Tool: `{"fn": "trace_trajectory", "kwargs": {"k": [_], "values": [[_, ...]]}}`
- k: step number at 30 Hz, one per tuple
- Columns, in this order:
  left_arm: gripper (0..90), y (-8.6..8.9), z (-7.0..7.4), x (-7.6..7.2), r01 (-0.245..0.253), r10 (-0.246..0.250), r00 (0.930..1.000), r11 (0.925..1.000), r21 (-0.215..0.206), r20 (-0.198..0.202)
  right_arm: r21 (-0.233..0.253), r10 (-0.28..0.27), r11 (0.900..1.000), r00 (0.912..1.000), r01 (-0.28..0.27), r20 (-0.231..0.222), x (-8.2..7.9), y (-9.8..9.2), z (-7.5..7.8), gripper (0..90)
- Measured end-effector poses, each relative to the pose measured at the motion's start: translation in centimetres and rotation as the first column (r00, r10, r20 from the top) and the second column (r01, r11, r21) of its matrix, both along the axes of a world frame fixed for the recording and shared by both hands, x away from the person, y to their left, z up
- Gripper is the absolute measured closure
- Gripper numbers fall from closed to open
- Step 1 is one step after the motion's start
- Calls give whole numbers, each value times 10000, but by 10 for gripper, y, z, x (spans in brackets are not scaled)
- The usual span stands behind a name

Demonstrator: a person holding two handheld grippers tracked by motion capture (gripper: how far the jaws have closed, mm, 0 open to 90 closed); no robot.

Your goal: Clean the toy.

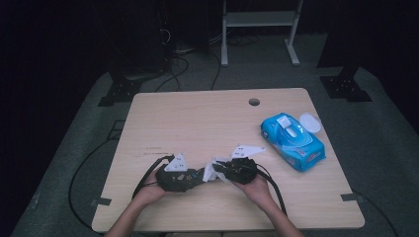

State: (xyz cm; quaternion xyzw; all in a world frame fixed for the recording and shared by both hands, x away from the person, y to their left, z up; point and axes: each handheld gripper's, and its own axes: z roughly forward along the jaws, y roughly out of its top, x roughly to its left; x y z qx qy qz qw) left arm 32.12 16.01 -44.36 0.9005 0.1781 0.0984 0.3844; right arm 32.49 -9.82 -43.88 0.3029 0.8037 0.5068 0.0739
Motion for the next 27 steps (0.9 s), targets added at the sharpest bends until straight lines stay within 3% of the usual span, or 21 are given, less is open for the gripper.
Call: {"fn": "trace_trajectory", "kwargs": {"k": [2, 5, 7, 9, 14, 18, 23, 27], "values": [[613, -1, 0, 1, -18, 16, 9999, 9999, 120, 99, 15, -2, 10000, 10000, 2, -13, 1, -2, 0, 827], [633, 4, 1, 0, -110, 106, 9998, 9995, 282, 153, -292, -470, 9985, 9989, 471, 58, 6, -17, -1, 827], [640, 7, 0, 0, -137, 135, 9999, 9996, 240, 88, -402, -760, 9963, 9970, 754, -127, 10, -28, -4, 827], [639, 6, 1, 1, -139, 137, 9999, 9995, 285, 75, -224, -897, 9958, 9954, 890, -341, 11, -37, -6, 826], [583, -7, 7, 8, -71, 71, 10000, 9995, 314, 4, -170, -856, 9962, 9959, 852, -301, 6, -43, -5, 826], [525, -21, 8, 14, 39, -30, 9999, 9977, 674, -136, 344, -876, 9955, 9957, 887, -316, 5, -48, -2, 828], [567, -25, 6, 15, -10, 4, 10000, 9955, 951, 62, 1649, -813, 9823, 9952, 892, -545, 4, -58, 5, 828], [574, -20, 7, 14, 23, -25, 10000, 9960, 892, 21, 1266, -943, 9869, 9944, 996, -473, 5, -59, 6, 827]]}}
